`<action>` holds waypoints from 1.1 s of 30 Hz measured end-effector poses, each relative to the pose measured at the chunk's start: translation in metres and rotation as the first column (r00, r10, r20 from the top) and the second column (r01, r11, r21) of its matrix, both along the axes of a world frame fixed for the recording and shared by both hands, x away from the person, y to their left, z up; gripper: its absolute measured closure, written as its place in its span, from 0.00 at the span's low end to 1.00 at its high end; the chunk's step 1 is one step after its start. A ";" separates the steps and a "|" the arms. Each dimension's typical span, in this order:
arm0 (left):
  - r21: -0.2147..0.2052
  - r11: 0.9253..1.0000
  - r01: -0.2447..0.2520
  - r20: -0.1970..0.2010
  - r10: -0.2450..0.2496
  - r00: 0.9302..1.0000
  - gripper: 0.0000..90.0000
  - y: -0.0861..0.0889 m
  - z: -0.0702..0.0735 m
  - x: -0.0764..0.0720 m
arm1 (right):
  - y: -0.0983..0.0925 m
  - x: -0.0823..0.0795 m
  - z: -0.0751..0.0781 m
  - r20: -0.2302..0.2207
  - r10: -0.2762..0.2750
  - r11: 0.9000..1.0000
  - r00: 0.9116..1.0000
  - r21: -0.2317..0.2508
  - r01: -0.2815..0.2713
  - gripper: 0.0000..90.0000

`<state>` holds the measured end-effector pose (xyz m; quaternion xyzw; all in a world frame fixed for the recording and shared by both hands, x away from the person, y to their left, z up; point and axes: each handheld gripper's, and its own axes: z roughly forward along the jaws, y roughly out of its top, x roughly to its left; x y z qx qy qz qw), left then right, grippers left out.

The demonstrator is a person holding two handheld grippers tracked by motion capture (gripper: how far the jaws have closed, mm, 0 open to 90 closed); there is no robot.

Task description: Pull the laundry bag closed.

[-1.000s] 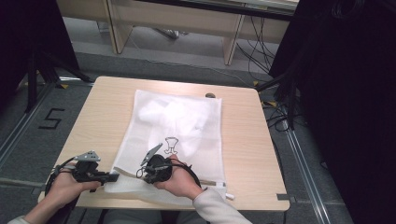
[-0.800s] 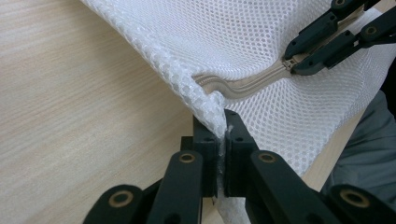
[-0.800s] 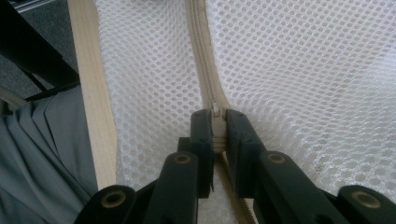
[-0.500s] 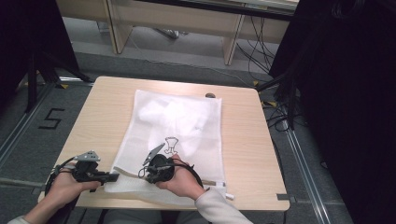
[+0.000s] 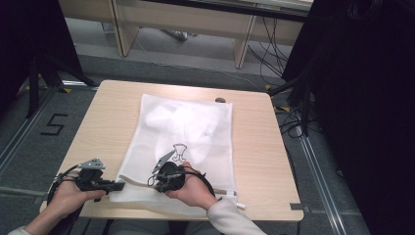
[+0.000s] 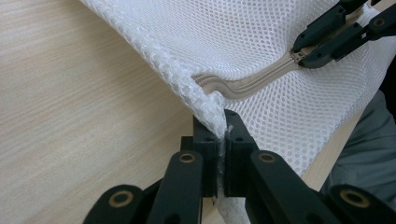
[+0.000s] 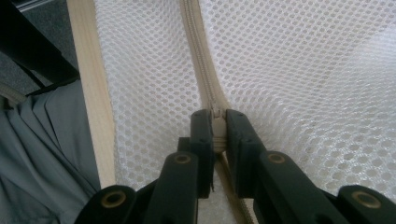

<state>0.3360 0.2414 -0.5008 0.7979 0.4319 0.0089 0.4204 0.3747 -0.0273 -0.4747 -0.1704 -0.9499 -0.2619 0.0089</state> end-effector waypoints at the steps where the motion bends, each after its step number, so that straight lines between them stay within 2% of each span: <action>1: 0.004 1.000 0.001 -0.002 -0.001 1.000 0.95 0.000 0.000 0.000 | -0.001 0.000 0.000 -0.002 0.001 1.000 1.000 0.004 -0.001 0.92; 5: 0.010 1.000 0.011 -0.016 -0.011 1.000 0.95 0.001 0.001 0.001 | -0.003 0.001 0.001 0.003 -0.008 1.000 1.000 0.004 0.007 0.91; 10: 0.007 1.000 0.001 -0.003 -0.001 1.000 0.95 0.000 0.000 0.000 | -0.004 0.000 0.001 -0.002 -0.006 1.000 1.000 0.000 0.006 0.91; 11: 0.007 1.000 0.009 -0.014 -0.009 1.000 0.95 0.001 0.001 0.000 | -0.004 0.000 0.001 -0.004 -0.007 1.000 1.000 0.001 0.007 0.91; 17: 0.005 1.000 0.013 -0.013 -0.013 1.000 0.95 0.001 0.001 0.000 | -0.007 0.000 0.002 0.003 0.002 1.000 1.000 0.002 -0.002 0.92; 18: 0.016 1.000 0.012 -0.009 -0.012 1.000 0.95 0.001 0.002 0.000 | -0.007 0.000 0.002 0.000 0.000 1.000 1.000 0.000 0.000 0.91; 19: 0.003 1.000 -0.002 0.008 0.002 1.000 0.95 -0.001 0.000 0.000 | -0.007 -0.001 0.002 0.005 -0.001 1.000 1.000 -0.001 0.001 0.91; 21: 0.020 1.000 0.008 -0.002 -0.008 1.000 0.95 0.000 0.002 0.000 | -0.009 -0.001 0.003 -0.009 -0.010 1.000 1.000 0.000 0.010 0.91; 22: 0.014 1.000 0.013 -0.007 -0.013 1.000 0.95 0.000 0.002 0.000 | -0.009 -0.001 0.003 -0.002 -0.017 1.000 1.000 -0.004 0.017 0.91; 23: 0.001 1.000 0.002 0.004 -0.002 1.000 0.95 0.000 0.000 0.000 | -0.010 -0.001 0.003 -0.003 -0.018 1.000 1.000 -0.003 0.018 0.91; 29: 0.003 1.000 0.000 0.008 0.000 1.000 0.95 0.000 0.000 0.000 | -0.012 0.000 0.003 0.005 -0.009 1.000 1.000 0.000 0.009 0.91; 30: 0.011 1.000 0.015 -0.007 -0.015 1.000 0.95 0.001 0.001 0.000 | -0.013 -0.001 0.003 0.006 -0.010 1.000 1.000 -0.001 0.010 0.92; 33: 0.015 1.000 0.005 0.000 -0.005 1.000 0.95 0.000 0.002 0.000 | -0.013 -0.001 0.004 0.002 -0.011 1.000 1.000 0.000 0.011 0.91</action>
